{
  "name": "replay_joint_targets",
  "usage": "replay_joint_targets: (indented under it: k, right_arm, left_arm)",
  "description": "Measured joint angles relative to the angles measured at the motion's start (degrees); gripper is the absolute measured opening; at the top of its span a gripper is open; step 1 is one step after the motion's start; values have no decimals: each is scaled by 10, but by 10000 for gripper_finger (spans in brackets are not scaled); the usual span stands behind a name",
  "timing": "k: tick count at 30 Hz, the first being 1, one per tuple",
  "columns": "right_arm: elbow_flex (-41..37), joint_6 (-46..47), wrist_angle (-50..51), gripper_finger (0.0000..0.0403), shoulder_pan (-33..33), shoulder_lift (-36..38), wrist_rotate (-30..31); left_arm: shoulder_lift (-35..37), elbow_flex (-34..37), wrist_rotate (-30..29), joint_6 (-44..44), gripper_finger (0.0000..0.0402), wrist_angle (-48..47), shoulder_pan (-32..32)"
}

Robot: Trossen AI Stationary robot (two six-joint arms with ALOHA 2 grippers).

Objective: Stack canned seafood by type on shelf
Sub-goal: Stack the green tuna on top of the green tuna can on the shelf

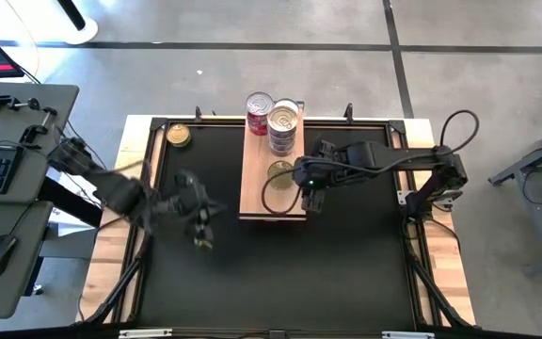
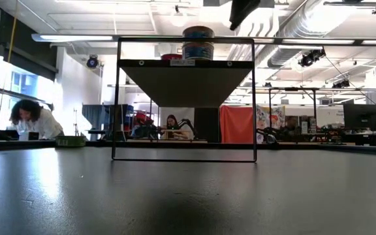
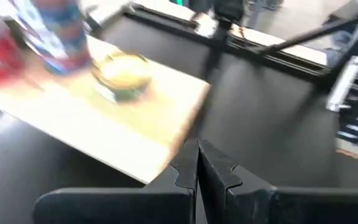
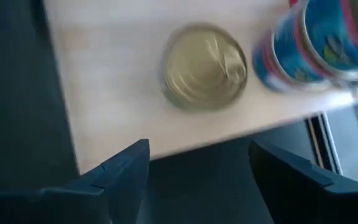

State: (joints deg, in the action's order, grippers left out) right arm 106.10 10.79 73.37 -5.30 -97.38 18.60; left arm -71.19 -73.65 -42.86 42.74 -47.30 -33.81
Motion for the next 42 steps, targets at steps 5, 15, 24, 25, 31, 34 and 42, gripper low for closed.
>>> replay_joint_targets:
  k: [5,15,24,25,31,34,42]
  right_arm:
    - [-40,30,50,256,4,9,70]
    - [-411,-7,-299,48,101,212,1]
    - [-650,28,-665,8,166,296,-78]
    - [-671,44,-710,4,171,295,-100]
    - [-726,108,-846,2,182,291,-178]
    - [-725,87,-845,2,182,291,-180]
    - [-724,109,-847,0,201,291,-243]
  left_arm:
    - [30,0,21,-120,0,0,88]
    - [39,0,136,-189,0,11,289]
    - [33,0,135,-164,0,53,442]
    - [32,0,134,-163,0,57,458]
    - [14,0,141,-130,0,54,562]
    - [-13,0,193,-133,0,19,637]
    - [-125,0,253,-180,0,-184,845]
